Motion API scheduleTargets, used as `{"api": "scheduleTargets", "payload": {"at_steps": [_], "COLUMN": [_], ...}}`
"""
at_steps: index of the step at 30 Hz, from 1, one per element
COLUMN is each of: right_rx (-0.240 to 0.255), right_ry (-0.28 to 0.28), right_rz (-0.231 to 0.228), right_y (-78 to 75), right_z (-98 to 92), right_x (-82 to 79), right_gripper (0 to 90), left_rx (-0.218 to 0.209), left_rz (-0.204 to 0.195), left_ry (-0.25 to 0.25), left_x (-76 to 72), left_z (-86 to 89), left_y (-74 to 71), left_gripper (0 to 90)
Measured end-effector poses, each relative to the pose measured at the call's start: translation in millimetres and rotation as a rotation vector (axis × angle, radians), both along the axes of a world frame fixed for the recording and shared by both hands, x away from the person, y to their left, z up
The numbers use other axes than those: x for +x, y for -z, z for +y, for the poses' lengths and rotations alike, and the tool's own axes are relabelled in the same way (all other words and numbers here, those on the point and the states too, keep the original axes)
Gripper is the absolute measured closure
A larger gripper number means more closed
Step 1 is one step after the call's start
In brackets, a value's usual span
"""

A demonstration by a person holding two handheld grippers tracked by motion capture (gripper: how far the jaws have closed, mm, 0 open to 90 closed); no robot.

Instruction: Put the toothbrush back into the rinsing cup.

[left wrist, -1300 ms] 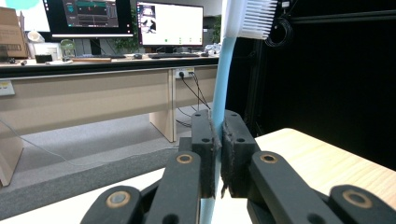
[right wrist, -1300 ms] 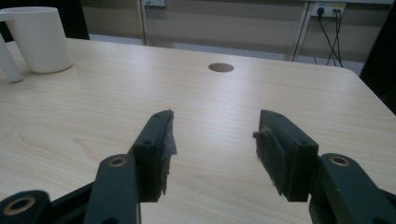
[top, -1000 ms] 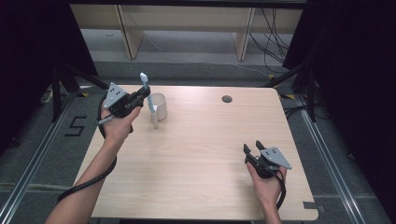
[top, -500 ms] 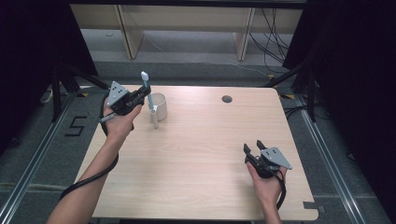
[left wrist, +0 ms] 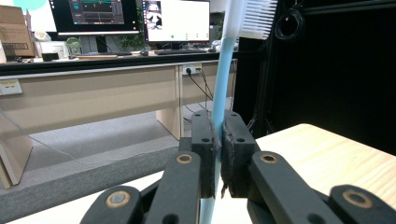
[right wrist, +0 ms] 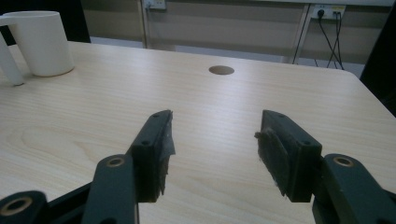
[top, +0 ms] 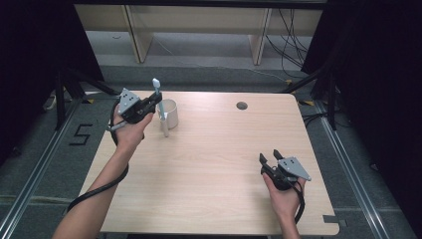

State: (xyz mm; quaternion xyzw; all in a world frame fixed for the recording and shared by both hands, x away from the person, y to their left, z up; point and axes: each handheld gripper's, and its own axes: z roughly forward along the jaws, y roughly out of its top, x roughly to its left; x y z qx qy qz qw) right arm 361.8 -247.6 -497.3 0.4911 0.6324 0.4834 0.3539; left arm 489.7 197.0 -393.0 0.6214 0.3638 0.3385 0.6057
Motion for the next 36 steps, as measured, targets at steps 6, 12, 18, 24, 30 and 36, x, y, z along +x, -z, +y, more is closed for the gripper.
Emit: {"api": "scheduleTargets", "payload": {"at_steps": [6,12,18,24,30,36], "right_rx": [-0.008,-0.014,-0.003,-0.037,-0.032,-0.022], "right_ry": [-0.003,-0.013,-0.002,-0.004,-0.013,-0.017], "right_rz": [-0.005,-0.015,0.004,-0.018,-0.014,-0.004], "right_y": [0.1,0.3,0.1,0.8,1.3,1.8], "right_z": [-1.1,-2.0,-0.6,-2.3,-1.6,-0.8], "right_x": [0.7,2.3,0.5,2.2,2.7,2.8], "right_gripper": [45.3,45.2,45.2,45.1,45.1,45.0], "left_rx": [0.002,0.012,0.014,0.019,0.018,0.022], "left_rz": [0.010,0.014,0.021,0.027,0.035,0.040], "left_ry": [-0.005,-0.006,-0.009,-0.009,-0.010,-0.013], "left_x": [2.0,4.0,4.9,5.4,7.1,8.4], "left_z": [-0.2,-0.7,-0.3,-1.0,-2.2,-1.5], "left_y": [5.1,7.5,11.7,15.6,20.4,23.4], "left_gripper": [84.5,84.4,84.4,84.4,84.4,84.4]}}
